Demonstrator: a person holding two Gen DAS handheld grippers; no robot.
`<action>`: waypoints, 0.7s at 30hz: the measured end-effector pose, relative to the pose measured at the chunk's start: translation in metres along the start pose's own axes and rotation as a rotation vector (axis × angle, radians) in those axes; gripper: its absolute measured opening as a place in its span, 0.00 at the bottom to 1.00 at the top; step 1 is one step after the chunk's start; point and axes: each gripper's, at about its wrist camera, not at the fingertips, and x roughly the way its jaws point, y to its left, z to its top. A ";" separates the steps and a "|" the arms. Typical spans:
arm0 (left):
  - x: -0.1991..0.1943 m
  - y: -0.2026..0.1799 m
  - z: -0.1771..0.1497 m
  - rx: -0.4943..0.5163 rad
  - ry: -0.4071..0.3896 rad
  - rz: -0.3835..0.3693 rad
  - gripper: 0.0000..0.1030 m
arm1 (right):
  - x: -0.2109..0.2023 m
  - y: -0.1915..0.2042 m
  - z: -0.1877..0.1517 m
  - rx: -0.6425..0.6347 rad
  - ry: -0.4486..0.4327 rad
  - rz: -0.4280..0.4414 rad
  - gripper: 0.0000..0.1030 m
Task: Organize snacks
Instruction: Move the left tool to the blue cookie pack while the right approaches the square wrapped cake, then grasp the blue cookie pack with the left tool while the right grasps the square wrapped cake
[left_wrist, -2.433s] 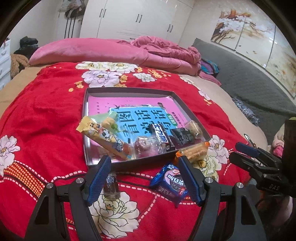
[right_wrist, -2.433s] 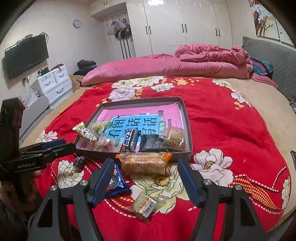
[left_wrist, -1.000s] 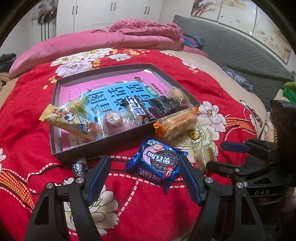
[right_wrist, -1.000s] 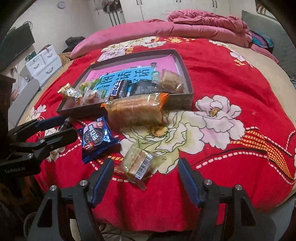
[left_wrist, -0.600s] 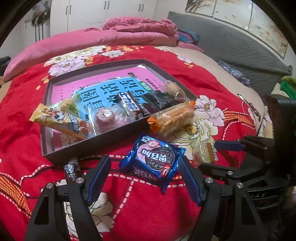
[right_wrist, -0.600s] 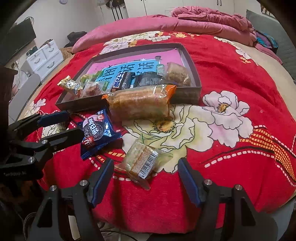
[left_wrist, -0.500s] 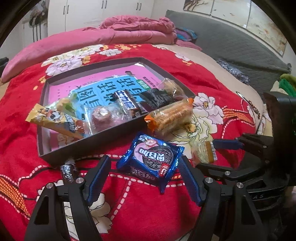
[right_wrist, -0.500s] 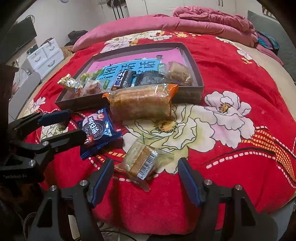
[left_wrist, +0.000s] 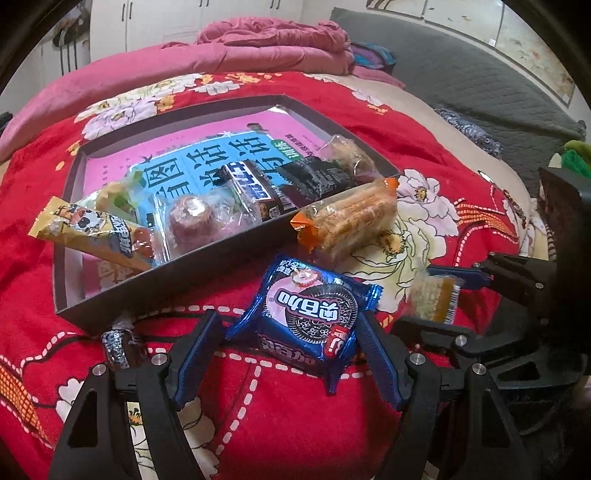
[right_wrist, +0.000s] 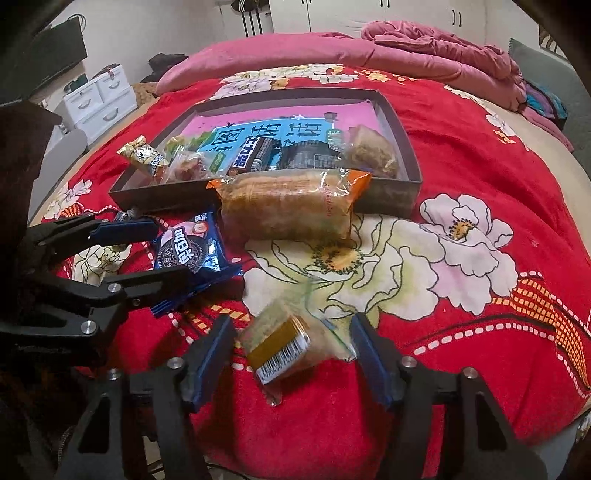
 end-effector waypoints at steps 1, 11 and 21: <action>0.001 0.000 0.000 0.001 0.001 0.000 0.74 | 0.000 -0.001 0.000 0.000 -0.001 0.001 0.54; 0.009 -0.002 0.001 0.010 0.014 0.000 0.77 | -0.002 -0.011 0.003 0.029 -0.023 0.015 0.41; 0.016 -0.007 0.000 0.024 0.009 0.029 0.77 | -0.007 -0.029 0.010 0.085 -0.080 -0.003 0.41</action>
